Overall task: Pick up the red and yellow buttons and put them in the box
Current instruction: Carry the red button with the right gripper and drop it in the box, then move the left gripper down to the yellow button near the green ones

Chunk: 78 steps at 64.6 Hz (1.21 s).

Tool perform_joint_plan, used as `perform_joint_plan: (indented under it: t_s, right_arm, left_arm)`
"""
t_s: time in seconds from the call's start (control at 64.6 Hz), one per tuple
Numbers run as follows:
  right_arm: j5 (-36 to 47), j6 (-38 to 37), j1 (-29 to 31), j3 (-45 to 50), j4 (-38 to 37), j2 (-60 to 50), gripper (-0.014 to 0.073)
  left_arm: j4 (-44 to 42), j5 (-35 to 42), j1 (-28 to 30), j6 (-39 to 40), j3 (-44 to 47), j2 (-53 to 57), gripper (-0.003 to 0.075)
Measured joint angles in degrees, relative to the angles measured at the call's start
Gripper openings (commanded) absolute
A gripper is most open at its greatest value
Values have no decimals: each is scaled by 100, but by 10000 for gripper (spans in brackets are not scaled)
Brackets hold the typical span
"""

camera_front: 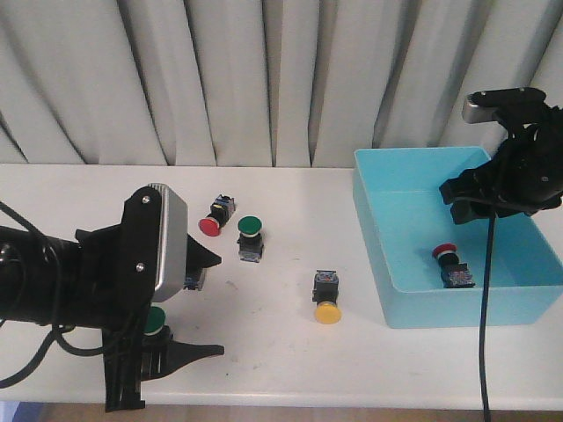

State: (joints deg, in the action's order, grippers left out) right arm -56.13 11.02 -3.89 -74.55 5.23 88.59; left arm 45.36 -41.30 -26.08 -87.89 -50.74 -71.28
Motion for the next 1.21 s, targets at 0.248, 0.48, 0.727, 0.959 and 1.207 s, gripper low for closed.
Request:
perform_joint_plan:
  t_s: [0.248,0.48,0.727,0.959,1.207]
  right_arm:
    - [169,-125,-951,1548,41,-1828,426]
    - [665,-151,-1291,3032,152,-3437,426]
    - [1330,95,-1299,4034,150,-4444,426]
    - [1440,198,-1299,4136,150,-4499,426]
    - [1551,199,-1299,4140,145,-4499,426]
  left_arm:
    - [0,0,0,0,0,0,590]
    - [0,0,0,13,0,0,590]
    - [-20,137,0,795,0,-13,590]
    - [-1228,651,0,3129,0,-434,590]
    - [-3306,765,0,6163,0,-1267,590]
